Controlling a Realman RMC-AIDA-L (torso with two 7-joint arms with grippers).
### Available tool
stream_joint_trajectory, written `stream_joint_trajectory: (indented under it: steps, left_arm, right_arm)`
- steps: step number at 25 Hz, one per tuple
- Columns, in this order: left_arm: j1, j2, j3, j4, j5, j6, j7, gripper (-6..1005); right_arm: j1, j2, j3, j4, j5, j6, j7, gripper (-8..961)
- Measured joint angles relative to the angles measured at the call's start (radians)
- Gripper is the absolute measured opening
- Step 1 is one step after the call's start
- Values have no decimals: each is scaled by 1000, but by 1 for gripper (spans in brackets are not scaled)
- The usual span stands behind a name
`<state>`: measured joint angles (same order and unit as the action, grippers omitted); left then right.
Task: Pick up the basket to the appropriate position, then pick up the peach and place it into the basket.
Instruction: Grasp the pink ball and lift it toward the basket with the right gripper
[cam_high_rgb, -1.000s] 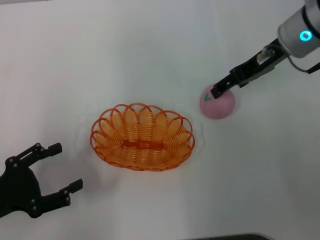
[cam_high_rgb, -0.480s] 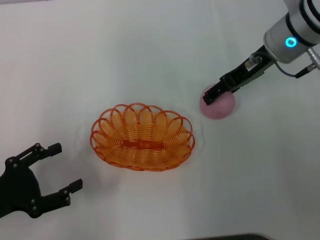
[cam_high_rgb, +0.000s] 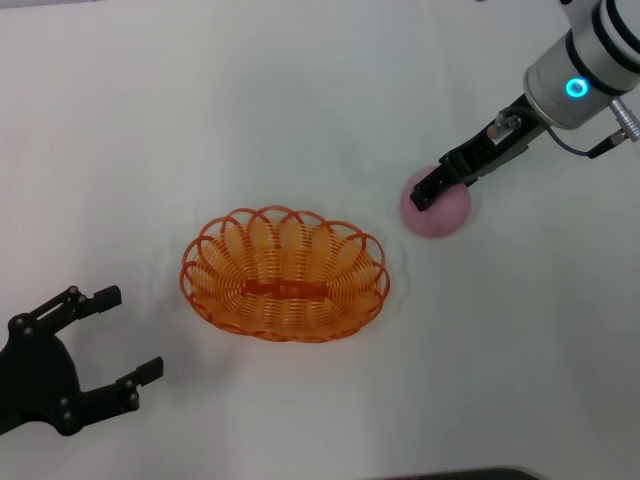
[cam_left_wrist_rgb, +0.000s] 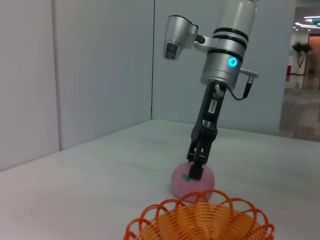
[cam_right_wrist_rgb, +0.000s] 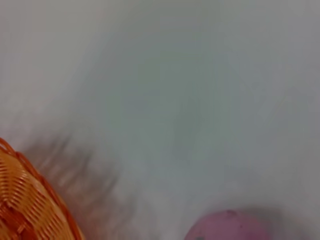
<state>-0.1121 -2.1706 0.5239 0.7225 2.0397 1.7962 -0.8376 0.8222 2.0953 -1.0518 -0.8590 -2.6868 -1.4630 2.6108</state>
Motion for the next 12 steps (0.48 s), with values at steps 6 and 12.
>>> stream_joint_trajectory:
  steps: [6, 12]
  left_arm:
    - [2, 0, -8, 0, 0, 0, 0, 875]
    - [5, 0, -11, 0, 0, 1, 0, 875]
  right_arm:
    - [1, 2, -40, 0, 3, 1, 0, 753]
    - [-6, -1, -33, -6, 19, -8, -2, 497]
